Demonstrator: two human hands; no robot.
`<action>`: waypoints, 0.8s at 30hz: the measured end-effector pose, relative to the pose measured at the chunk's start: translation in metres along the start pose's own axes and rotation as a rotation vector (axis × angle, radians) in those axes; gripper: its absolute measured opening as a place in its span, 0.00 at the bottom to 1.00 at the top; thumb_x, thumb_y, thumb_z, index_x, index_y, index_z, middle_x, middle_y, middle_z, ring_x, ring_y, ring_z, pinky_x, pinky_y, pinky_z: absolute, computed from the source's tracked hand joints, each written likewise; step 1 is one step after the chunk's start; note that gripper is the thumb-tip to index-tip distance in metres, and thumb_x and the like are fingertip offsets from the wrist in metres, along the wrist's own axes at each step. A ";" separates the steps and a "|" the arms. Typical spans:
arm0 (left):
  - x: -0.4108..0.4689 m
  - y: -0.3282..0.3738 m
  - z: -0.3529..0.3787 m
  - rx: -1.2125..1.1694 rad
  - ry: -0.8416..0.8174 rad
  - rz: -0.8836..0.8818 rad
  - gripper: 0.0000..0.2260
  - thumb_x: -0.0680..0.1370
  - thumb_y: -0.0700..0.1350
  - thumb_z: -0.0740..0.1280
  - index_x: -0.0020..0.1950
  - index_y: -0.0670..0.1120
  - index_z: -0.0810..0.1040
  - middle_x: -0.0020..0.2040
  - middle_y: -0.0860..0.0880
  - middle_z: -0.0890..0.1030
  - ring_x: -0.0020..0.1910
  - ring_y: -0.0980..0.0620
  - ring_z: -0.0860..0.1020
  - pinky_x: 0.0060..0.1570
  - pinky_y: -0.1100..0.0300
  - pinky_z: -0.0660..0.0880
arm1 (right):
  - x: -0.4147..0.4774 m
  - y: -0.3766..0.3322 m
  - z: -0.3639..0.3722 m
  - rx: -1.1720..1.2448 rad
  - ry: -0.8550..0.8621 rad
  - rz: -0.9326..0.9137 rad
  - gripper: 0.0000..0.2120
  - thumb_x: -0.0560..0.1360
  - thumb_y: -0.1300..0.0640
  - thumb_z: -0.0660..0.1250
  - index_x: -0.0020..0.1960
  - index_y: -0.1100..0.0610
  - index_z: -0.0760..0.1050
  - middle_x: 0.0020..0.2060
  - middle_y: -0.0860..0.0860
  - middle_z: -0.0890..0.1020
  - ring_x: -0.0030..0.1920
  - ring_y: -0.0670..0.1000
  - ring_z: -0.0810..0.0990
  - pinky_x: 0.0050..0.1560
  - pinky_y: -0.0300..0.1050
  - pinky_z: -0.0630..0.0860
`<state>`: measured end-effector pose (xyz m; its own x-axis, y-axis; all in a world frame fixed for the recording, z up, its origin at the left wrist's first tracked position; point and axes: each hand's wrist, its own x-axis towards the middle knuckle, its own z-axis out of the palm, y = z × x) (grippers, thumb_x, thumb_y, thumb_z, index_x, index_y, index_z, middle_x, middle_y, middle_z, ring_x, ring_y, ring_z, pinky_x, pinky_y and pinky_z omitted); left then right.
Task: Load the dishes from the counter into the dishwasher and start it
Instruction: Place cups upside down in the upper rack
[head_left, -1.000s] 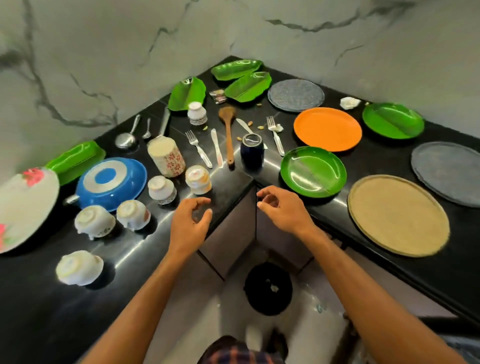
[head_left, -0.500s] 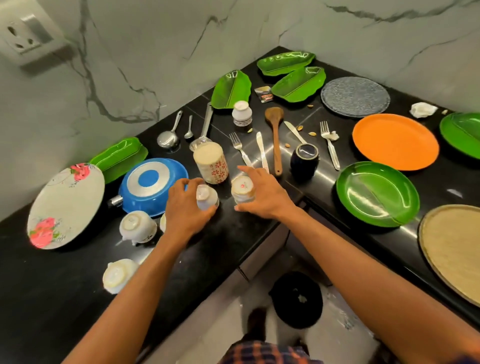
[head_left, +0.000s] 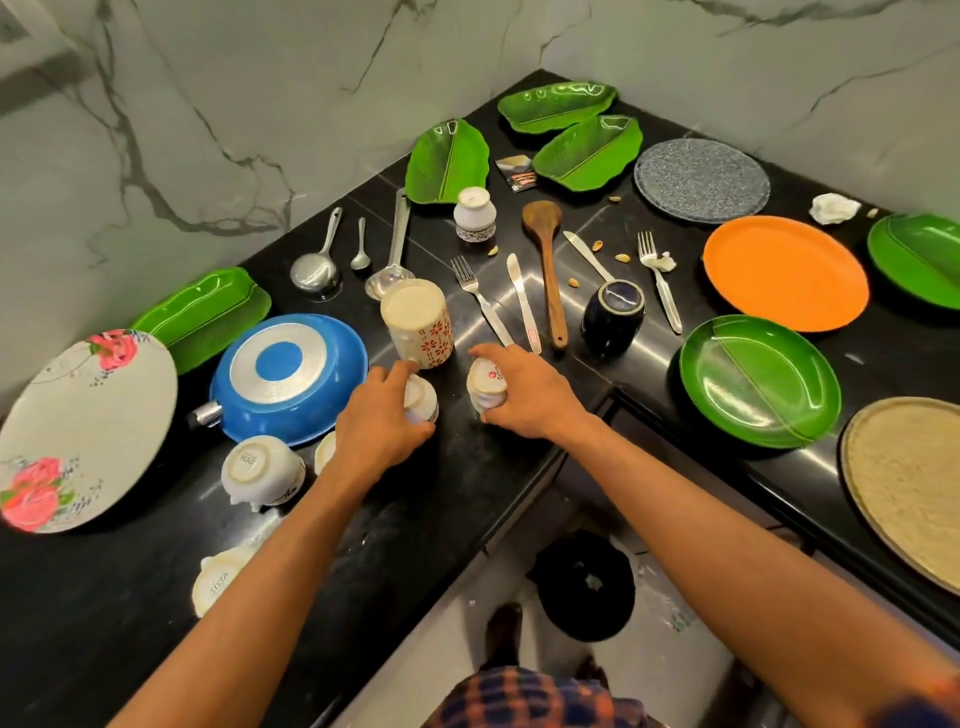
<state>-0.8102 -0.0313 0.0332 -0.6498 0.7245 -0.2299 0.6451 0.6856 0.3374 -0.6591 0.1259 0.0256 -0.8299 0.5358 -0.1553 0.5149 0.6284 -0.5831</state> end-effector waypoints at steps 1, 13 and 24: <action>0.000 0.000 0.000 -0.006 -0.004 0.002 0.37 0.69 0.55 0.76 0.74 0.57 0.63 0.66 0.49 0.72 0.63 0.45 0.74 0.56 0.48 0.76 | -0.001 0.001 -0.001 0.003 0.001 0.001 0.36 0.67 0.48 0.77 0.72 0.41 0.66 0.63 0.48 0.75 0.64 0.54 0.74 0.59 0.59 0.77; -0.032 0.030 -0.004 -0.098 0.416 0.414 0.18 0.74 0.50 0.73 0.61 0.46 0.79 0.57 0.44 0.76 0.56 0.43 0.73 0.52 0.48 0.73 | -0.073 0.033 -0.018 -0.032 0.071 0.094 0.35 0.65 0.46 0.77 0.69 0.41 0.69 0.59 0.45 0.80 0.60 0.51 0.78 0.58 0.52 0.77; -0.107 0.139 0.138 -0.492 -0.283 0.656 0.04 0.73 0.49 0.69 0.43 0.50 0.81 0.41 0.56 0.80 0.40 0.58 0.78 0.44 0.56 0.77 | -0.284 0.103 -0.007 0.208 0.374 0.602 0.40 0.60 0.42 0.76 0.71 0.37 0.68 0.65 0.38 0.77 0.63 0.45 0.77 0.62 0.48 0.76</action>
<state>-0.5954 -0.0030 -0.0216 -0.0404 0.9981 -0.0468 0.5651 0.0615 0.8227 -0.3682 0.0425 0.0153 -0.2691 0.9338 -0.2358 0.7758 0.0651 -0.6277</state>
